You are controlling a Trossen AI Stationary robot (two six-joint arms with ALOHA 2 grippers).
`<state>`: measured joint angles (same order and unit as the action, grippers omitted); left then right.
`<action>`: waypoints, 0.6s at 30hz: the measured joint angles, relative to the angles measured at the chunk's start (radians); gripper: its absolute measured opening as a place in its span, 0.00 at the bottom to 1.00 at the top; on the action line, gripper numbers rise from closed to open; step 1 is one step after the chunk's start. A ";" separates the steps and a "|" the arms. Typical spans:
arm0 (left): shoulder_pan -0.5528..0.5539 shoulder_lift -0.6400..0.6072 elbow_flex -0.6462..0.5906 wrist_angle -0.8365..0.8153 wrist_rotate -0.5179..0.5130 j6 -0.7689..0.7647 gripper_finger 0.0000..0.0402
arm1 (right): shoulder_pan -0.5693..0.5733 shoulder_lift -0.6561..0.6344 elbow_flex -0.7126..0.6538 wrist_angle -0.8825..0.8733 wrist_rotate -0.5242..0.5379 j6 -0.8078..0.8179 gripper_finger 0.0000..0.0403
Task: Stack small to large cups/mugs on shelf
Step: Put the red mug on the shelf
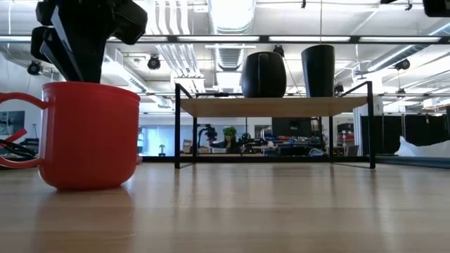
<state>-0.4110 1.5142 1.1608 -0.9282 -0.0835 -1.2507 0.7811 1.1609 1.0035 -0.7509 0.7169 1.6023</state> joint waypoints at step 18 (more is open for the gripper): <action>-0.002 0.049 0.048 -0.054 -0.016 -0.001 0.20 | 0.050 0.016 0.000 -0.005 0.071 0.038 0.37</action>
<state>-0.4126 1.5629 1.2092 -0.9825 -0.0994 -1.2513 0.8314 1.1770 1.0039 -0.7555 0.7883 1.6401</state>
